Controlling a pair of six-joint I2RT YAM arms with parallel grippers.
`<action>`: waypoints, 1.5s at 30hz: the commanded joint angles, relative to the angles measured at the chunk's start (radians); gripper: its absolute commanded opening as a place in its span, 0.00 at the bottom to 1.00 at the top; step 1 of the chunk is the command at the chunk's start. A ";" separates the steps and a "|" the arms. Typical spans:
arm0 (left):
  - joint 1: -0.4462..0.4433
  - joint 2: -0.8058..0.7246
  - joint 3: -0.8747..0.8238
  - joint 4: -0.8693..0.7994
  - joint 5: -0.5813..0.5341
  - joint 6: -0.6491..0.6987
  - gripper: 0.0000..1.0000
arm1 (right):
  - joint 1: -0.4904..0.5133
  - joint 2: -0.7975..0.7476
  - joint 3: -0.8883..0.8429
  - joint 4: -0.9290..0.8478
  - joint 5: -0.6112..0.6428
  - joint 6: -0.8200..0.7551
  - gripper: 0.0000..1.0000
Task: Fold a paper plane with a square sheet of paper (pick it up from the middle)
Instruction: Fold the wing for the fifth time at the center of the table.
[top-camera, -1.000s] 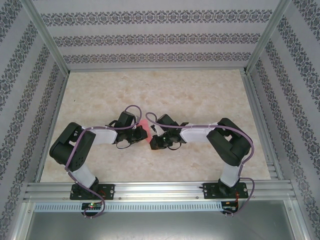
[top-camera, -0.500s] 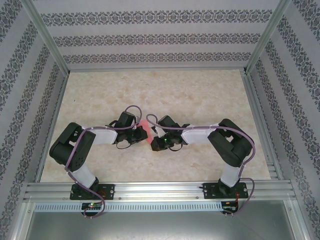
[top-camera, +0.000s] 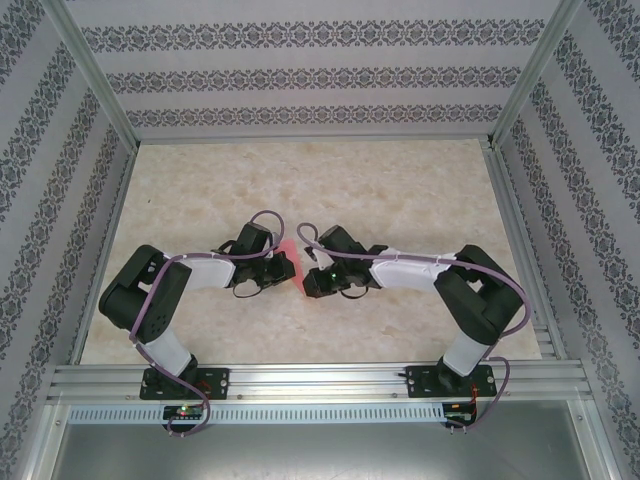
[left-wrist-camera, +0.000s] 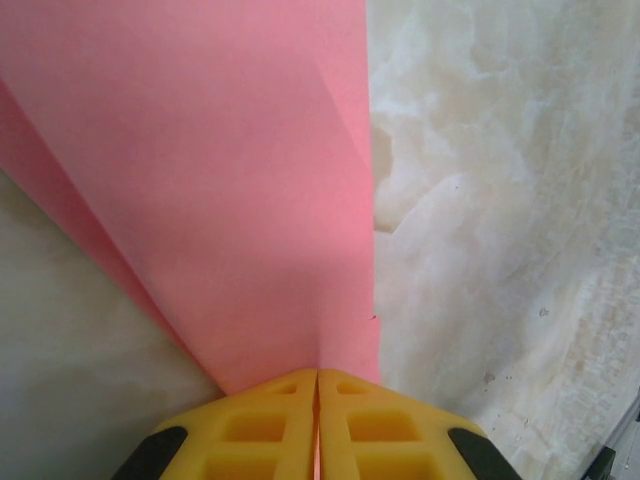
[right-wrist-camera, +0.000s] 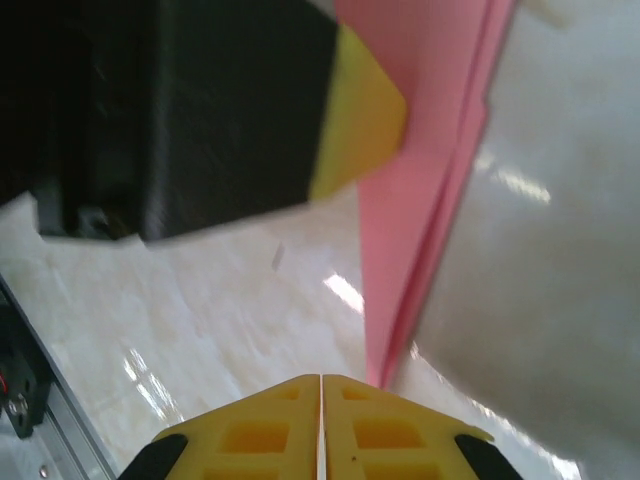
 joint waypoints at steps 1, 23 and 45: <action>-0.003 0.010 -0.002 -0.077 -0.059 0.005 0.10 | 0.009 0.062 0.049 0.045 0.014 0.012 0.10; -0.002 -0.057 0.063 -0.082 0.004 0.083 0.13 | -0.007 0.076 -0.106 -0.092 0.000 -0.131 0.09; -0.001 0.005 0.100 -0.083 -0.018 0.219 0.14 | -0.047 0.066 -0.125 -0.104 -0.032 -0.139 0.09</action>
